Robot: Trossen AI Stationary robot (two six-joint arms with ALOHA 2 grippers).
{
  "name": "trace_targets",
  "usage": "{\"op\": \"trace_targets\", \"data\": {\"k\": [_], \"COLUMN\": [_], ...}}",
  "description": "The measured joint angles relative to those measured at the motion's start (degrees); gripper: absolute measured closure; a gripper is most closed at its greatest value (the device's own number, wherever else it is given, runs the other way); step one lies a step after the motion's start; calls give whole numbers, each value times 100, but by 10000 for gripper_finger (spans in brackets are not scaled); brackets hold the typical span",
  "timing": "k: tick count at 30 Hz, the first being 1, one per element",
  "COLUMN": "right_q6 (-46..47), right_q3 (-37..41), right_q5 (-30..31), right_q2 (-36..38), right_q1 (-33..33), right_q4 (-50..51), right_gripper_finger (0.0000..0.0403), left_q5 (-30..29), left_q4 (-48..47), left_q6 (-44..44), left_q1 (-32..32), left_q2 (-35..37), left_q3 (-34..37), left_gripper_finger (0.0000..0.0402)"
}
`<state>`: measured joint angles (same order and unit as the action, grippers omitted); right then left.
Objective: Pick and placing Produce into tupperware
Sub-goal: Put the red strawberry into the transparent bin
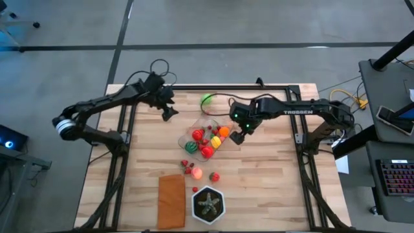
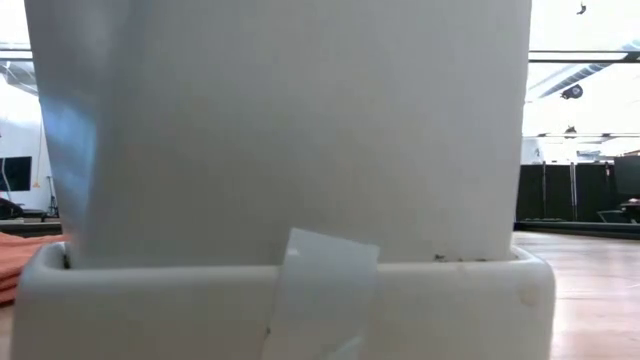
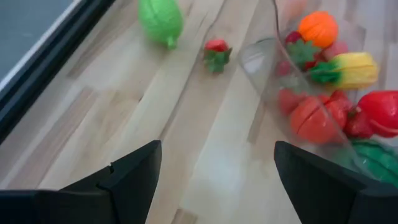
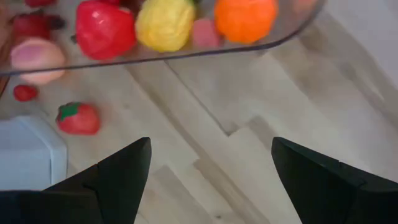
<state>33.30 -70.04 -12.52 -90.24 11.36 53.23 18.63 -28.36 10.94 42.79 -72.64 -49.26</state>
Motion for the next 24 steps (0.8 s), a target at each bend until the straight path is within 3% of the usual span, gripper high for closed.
{"op": "trace_targets", "data": {"k": [13,24], "right_q6": [347,824], "right_q3": [2,2], "right_q5": [124,1814], "right_q2": [-100,-100], "right_q1": [-1131,-2272], "right_q4": [-45,-690], "right_gripper_finger": [78,78], "left_q5": [-161,-110], "left_q4": [690,692], "left_q6": [-339,-308], "left_q1": [10,-26], "left_q2": [993,1073], "left_q3": [1303,1329], "left_gripper_finger": [105,105]}}
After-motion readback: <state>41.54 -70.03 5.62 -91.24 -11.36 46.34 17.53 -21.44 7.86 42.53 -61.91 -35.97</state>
